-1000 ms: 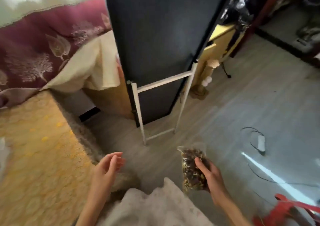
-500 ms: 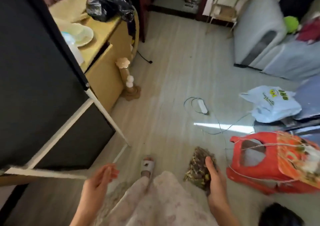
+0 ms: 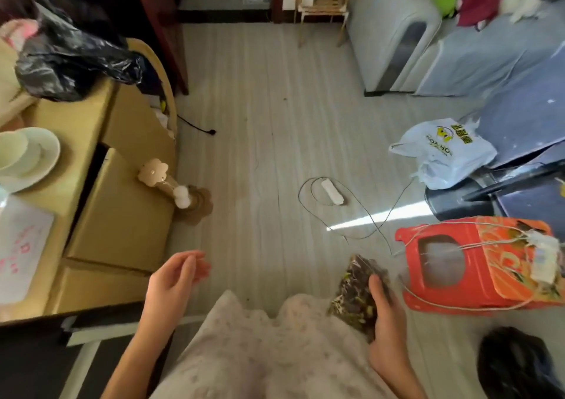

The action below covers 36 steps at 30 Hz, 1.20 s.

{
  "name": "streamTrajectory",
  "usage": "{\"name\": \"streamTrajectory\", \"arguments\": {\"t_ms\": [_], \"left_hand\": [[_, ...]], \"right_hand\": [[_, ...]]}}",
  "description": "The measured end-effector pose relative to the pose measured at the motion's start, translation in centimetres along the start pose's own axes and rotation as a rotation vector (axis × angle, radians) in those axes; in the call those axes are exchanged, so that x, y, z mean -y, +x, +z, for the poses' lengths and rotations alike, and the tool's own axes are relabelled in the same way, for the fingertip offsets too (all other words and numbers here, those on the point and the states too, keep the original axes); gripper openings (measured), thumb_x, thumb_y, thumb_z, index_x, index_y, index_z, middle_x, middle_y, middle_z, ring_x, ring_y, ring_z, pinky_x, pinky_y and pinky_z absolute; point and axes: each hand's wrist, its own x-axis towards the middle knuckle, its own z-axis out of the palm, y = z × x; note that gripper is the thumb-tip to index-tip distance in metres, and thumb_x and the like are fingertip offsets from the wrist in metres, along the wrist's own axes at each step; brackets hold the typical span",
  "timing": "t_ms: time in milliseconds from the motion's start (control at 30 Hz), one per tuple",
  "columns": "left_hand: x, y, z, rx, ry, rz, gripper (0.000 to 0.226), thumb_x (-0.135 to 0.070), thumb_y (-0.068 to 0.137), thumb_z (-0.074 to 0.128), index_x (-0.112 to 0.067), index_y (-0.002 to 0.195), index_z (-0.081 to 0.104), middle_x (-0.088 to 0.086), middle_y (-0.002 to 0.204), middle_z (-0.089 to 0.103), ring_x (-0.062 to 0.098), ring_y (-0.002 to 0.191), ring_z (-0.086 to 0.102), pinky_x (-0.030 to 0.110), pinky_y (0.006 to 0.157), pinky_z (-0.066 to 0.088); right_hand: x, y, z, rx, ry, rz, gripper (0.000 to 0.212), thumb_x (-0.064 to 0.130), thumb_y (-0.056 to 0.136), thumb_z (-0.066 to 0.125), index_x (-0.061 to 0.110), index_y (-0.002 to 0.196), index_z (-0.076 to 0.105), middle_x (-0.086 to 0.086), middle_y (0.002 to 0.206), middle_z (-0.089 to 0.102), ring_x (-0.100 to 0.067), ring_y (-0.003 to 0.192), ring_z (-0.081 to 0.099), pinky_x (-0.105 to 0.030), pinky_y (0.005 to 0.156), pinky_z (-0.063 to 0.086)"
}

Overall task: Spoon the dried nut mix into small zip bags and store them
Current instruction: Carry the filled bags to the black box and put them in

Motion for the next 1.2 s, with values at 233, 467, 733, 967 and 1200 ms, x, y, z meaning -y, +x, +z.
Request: {"name": "streamTrajectory", "arguments": {"t_ms": [233, 467, 733, 967, 1200], "left_hand": [[-5.0, 12.3, 5.2, 0.033, -0.009, 0.023, 0.022, -0.011, 0.096, 0.045, -0.012, 0.094, 0.066, 0.005, 0.080, 0.071, 0.008, 0.071, 0.066, 0.012, 0.065, 0.051], [-9.4, 23.1, 11.6, -0.110, -0.074, -0.027, 0.020, -0.016, 0.096, 0.048, -0.014, 0.094, 0.068, 0.004, 0.079, 0.072, 0.012, 0.071, 0.068, 0.012, 0.063, 0.052], [-13.5, 34.9, 16.1, -0.096, -0.064, -0.096, 0.021, -0.011, 0.096, 0.045, -0.010, 0.092, 0.066, 0.010, 0.079, 0.071, 0.024, 0.075, 0.068, 0.017, 0.063, 0.055], [-18.2, 50.0, 19.2, -0.042, -0.028, -0.100, 0.020, -0.015, 0.095, 0.048, -0.017, 0.089, 0.067, 0.004, 0.076, 0.072, 0.017, 0.073, 0.069, 0.021, 0.064, 0.055], [-26.8, 67.7, 23.4, 0.102, 0.087, -0.002, 0.020, -0.011, 0.096, 0.045, -0.018, 0.093, 0.064, 0.001, 0.082, 0.070, 0.012, 0.075, 0.067, 0.026, 0.072, 0.054]], "right_hand": [[7.8, 9.1, 5.7, -0.016, -0.050, -0.026, 0.029, 0.041, 0.077, 0.066, 0.018, 0.095, 0.065, -0.004, 0.096, 0.073, -0.025, 0.092, 0.068, -0.044, 0.084, 0.053], [19.6, 20.3, 13.0, 0.112, -0.103, -0.102, 0.044, 0.055, 0.071, 0.062, 0.021, 0.099, 0.063, -0.002, 0.105, 0.068, -0.020, 0.098, 0.065, -0.030, 0.077, 0.054], [28.3, 32.2, 21.4, 0.118, -0.160, -0.090, 0.048, 0.047, 0.070, 0.064, 0.017, 0.107, 0.064, -0.008, 0.110, 0.068, -0.025, 0.103, 0.064, -0.045, 0.094, 0.049], [33.5, 42.3, 29.6, 0.070, -0.169, -0.040, 0.061, 0.061, 0.058, 0.066, 0.016, 0.100, 0.066, -0.005, 0.094, 0.073, -0.022, 0.088, 0.070, -0.043, 0.084, 0.054], [41.3, 51.9, 39.9, 0.061, -0.136, -0.026, 0.066, 0.056, 0.063, 0.064, 0.015, 0.115, 0.061, -0.007, 0.109, 0.069, -0.025, 0.099, 0.066, -0.047, 0.090, 0.052]]}}
